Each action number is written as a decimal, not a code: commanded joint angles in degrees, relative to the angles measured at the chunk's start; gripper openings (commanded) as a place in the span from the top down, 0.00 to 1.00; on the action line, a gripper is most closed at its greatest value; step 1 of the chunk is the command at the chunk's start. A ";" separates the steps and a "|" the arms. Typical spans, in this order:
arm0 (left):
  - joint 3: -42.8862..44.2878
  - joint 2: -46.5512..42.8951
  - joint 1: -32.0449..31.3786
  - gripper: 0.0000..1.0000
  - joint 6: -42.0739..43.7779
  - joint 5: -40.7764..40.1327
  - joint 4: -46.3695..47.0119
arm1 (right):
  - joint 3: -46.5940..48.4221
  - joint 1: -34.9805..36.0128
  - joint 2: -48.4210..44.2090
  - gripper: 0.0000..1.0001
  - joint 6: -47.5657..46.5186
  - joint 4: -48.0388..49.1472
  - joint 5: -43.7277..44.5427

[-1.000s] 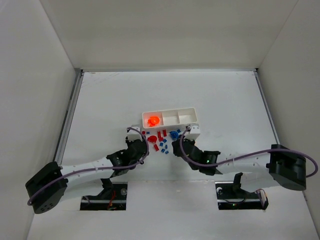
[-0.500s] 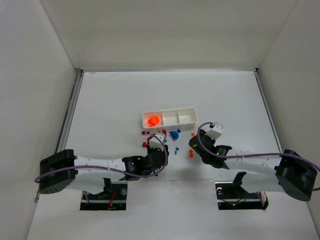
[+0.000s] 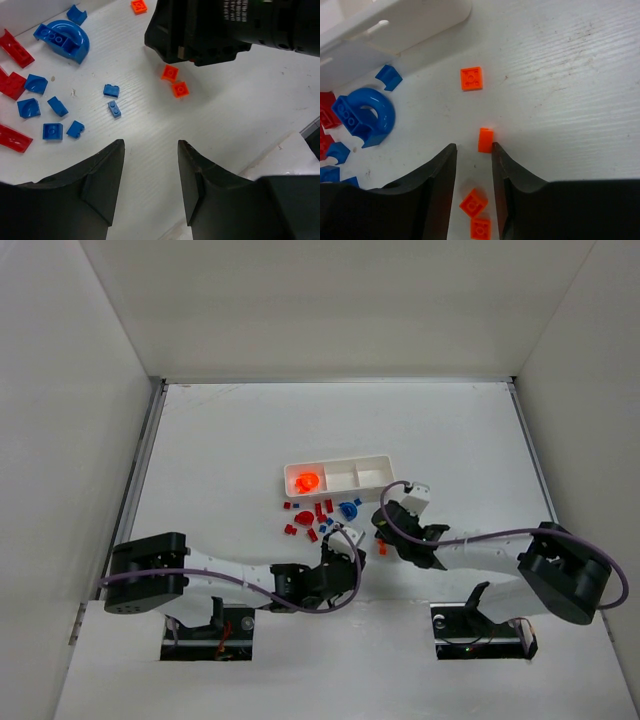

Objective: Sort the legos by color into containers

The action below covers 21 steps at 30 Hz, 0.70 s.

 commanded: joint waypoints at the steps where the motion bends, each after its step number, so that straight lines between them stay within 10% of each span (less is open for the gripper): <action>1: 0.33 -1.63 -0.28 0.56 1.36 -1.68 3.61 | 2.66 -0.22 1.58 0.65 -0.72 2.90 -1.10; 13: -6.26 -9.18 1.83 0.55 0.75 -3.70 5.01 | 3.71 0.83 -0.43 0.87 -1.16 0.80 3.91; 21: -8.20 -13.76 3.32 0.54 1.27 -4.05 4.31 | 5.39 0.57 0.00 0.52 -2.30 -3.08 4.62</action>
